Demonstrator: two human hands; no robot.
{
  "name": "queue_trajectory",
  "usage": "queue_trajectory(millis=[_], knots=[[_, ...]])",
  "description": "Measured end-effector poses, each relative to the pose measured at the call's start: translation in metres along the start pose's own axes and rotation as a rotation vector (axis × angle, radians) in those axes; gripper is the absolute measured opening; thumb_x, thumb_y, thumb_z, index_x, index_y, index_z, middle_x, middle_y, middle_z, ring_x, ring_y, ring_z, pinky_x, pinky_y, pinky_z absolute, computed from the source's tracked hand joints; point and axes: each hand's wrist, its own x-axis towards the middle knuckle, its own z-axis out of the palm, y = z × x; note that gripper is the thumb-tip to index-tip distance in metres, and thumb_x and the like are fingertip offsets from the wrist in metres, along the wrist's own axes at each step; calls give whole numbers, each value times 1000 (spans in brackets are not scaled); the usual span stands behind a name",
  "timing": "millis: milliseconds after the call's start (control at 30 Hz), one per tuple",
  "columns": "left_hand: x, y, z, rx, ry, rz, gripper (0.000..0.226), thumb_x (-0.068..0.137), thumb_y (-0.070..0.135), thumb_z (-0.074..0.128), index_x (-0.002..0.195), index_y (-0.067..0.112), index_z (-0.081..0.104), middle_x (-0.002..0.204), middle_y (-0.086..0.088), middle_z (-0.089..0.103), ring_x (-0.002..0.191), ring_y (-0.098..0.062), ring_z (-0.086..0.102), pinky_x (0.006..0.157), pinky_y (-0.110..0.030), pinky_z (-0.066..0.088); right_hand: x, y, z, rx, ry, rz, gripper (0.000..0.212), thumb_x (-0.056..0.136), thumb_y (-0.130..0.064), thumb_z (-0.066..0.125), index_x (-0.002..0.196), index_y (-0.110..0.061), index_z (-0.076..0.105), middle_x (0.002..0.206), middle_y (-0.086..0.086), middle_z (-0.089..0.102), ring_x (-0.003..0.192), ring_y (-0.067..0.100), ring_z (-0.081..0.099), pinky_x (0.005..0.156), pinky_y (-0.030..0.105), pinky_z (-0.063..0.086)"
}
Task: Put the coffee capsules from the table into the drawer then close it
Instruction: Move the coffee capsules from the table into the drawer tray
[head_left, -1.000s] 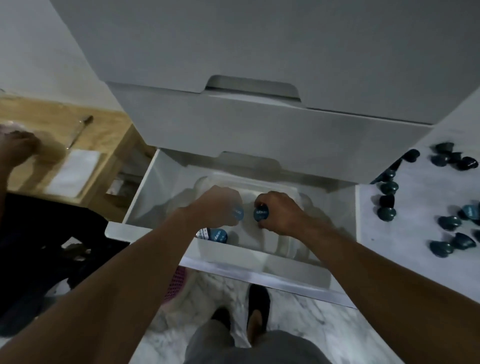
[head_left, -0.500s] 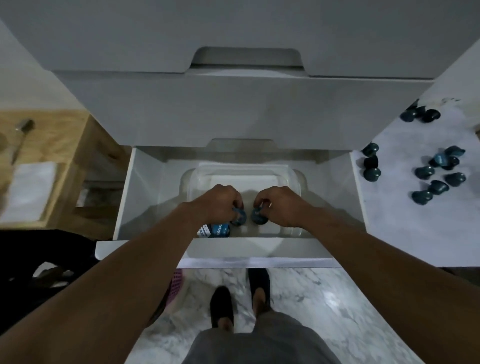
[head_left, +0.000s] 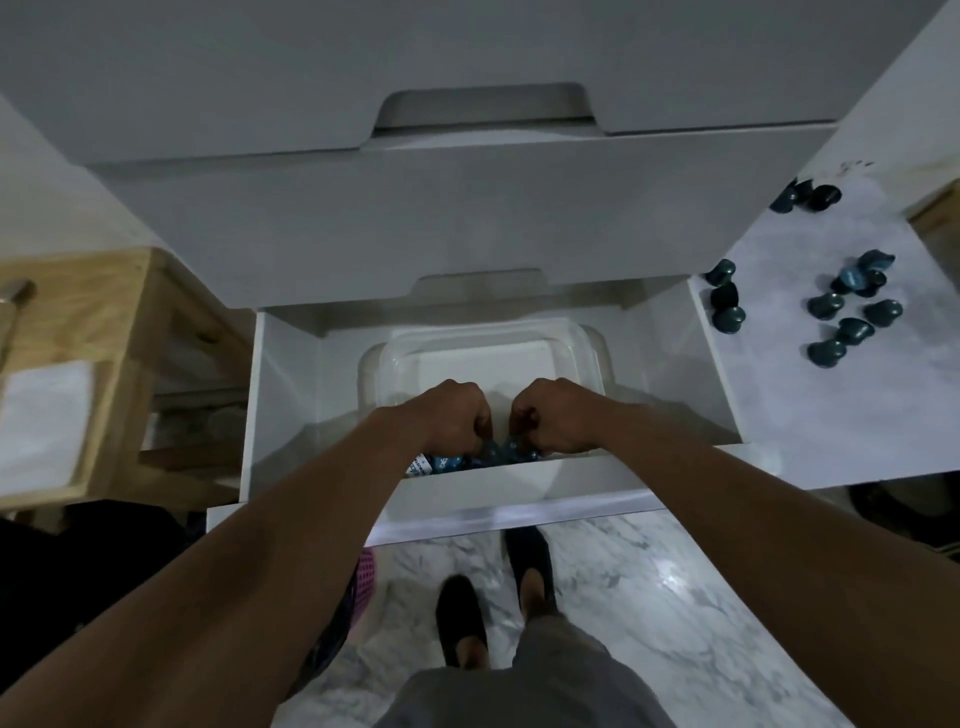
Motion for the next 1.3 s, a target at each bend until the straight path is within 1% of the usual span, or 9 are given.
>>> queue_trajectory(millis=[100, 167, 333, 467, 533, 633, 833, 967, 1300], knots=[[2, 1, -2, 22, 14, 6, 25, 79, 21, 72, 104, 17, 72, 106, -3, 70, 94, -20, 64, 82, -30, 52, -1, 2, -2, -6, 22, 21, 24, 83, -14, 64, 107, -16, 69, 114, 5, 64, 86, 15, 56, 76, 23, 44], [3, 6, -6, 61, 93, 11, 28, 80, 29, 70, 106, 17, 70, 108, -5, 69, 97, -22, 63, 83, -30, 51, -4, 1, -7, -16, 104, 51, 25, 85, -19, 64, 109, -16, 68, 117, 5, 63, 95, 19, 58, 79, 25, 45], [-5, 40, -22, 229, 425, 84, 31, 88, 28, 56, 112, 11, 62, 113, -13, 62, 104, -32, 58, 86, -38, 50, -34, 2, -30, -30, 458, 181, 23, 89, -28, 61, 107, -16, 67, 112, 3, 67, 100, 23, 62, 79, 25, 42], [-13, 92, -38, 347, 699, 241, 28, 92, 18, 48, 114, 4, 56, 115, -17, 56, 107, -35, 54, 87, -42, 45, -77, 15, -50, -61, 751, 245, 22, 88, -25, 54, 101, -12, 67, 108, 12, 65, 98, 33, 62, 84, 36, 51], [-13, 118, -43, 425, 777, 317, 27, 92, 18, 45, 114, 4, 54, 114, -17, 55, 105, -34, 53, 84, -41, 44, -101, 28, -58, -78, 863, 306, 27, 89, -23, 54, 110, -9, 63, 115, 15, 61, 104, 36, 58, 86, 40, 51], [-9, 158, -46, 441, 818, 387, 26, 93, 20, 45, 113, 5, 52, 116, -16, 54, 104, -33, 52, 82, -40, 43, -135, 56, -64, -94, 974, 389, 30, 88, -22, 53, 113, -7, 62, 115, 15, 59, 105, 37, 55, 83, 38, 49], [11, 240, -27, 414, 808, 515, 27, 94, 22, 44, 115, 7, 52, 117, -12, 55, 104, -29, 53, 86, -37, 44, -205, 128, -61, -56, 984, 508, 36, 92, -28, 51, 124, -11, 56, 124, 12, 57, 111, 33, 53, 88, 38, 47], [28, 286, -3, 392, 759, 516, 19, 94, 19, 44, 103, 6, 53, 107, -12, 57, 98, -29, 55, 79, -37, 46, -246, 180, -54, -13, 940, 541, 34, 93, -24, 50, 124, -13, 56, 127, 11, 55, 112, 31, 53, 91, 39, 46], [83, 385, 69, 299, 693, 299, 15, 94, 17, 46, 104, 9, 53, 110, -9, 55, 100, -27, 55, 73, -32, 43, -288, 310, -74, -39, 784, 384, 36, 93, -24, 54, 128, -19, 54, 131, 4, 55, 118, 24, 53, 95, 31, 41]])
